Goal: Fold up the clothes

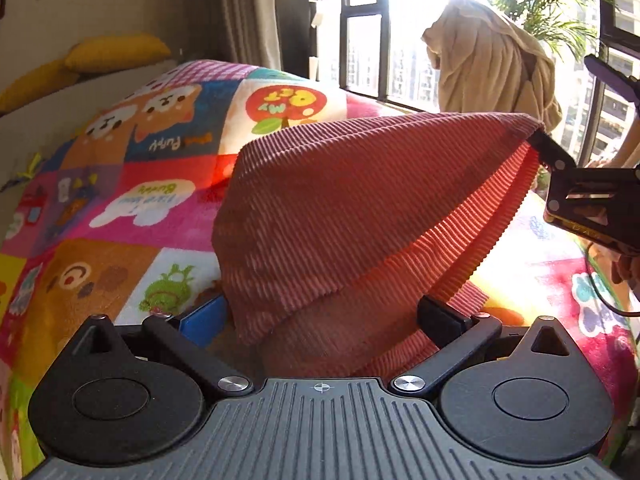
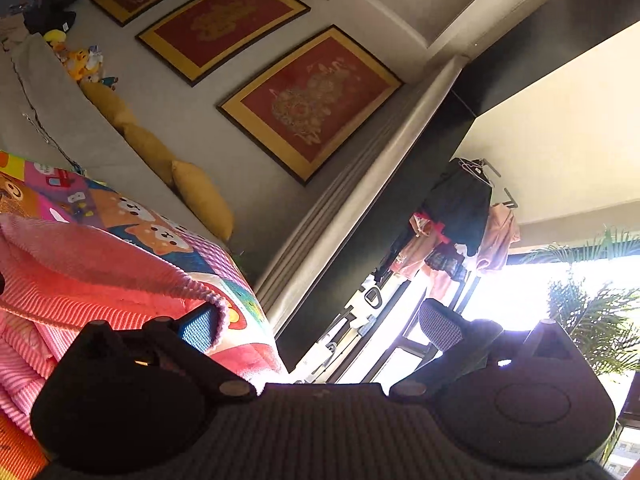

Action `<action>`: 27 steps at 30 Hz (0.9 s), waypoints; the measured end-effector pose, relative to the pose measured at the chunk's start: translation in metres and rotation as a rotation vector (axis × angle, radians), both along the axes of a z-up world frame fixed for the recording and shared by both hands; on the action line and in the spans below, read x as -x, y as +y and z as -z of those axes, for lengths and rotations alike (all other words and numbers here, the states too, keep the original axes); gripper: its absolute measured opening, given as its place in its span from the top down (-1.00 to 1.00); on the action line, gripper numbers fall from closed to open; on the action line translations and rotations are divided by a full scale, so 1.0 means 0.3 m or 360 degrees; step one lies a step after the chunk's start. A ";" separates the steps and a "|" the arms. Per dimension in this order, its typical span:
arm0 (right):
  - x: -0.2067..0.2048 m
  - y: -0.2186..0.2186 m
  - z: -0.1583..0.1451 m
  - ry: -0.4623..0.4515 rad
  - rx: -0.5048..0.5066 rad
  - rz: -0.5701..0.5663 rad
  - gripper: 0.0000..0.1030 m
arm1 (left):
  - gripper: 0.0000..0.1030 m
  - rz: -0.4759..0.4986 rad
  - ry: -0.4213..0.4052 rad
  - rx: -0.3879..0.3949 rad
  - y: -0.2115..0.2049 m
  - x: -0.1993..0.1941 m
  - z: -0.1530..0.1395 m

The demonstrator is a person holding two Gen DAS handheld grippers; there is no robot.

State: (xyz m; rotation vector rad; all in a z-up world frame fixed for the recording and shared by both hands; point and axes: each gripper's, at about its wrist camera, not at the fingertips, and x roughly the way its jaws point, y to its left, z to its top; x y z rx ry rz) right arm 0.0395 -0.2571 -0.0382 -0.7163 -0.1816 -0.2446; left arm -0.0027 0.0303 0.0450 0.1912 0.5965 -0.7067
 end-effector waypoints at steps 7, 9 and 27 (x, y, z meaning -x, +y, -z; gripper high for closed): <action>0.045 -0.040 0.048 0.0100 -0.0028 0.0038 -0.97 | -1.00 -0.0346 0.0099 0.0419 0.066 -0.160 -0.093; 0.048 -0.043 0.055 0.0151 -0.0040 0.0020 -0.97 | -1.00 -0.0487 0.0101 0.0381 0.053 -0.228 -0.084; -0.489 -0.101 -0.274 0.1118 -0.1085 -0.0597 -1.00 | -1.00 -0.0359 0.0126 -0.0075 0.001 -0.185 0.070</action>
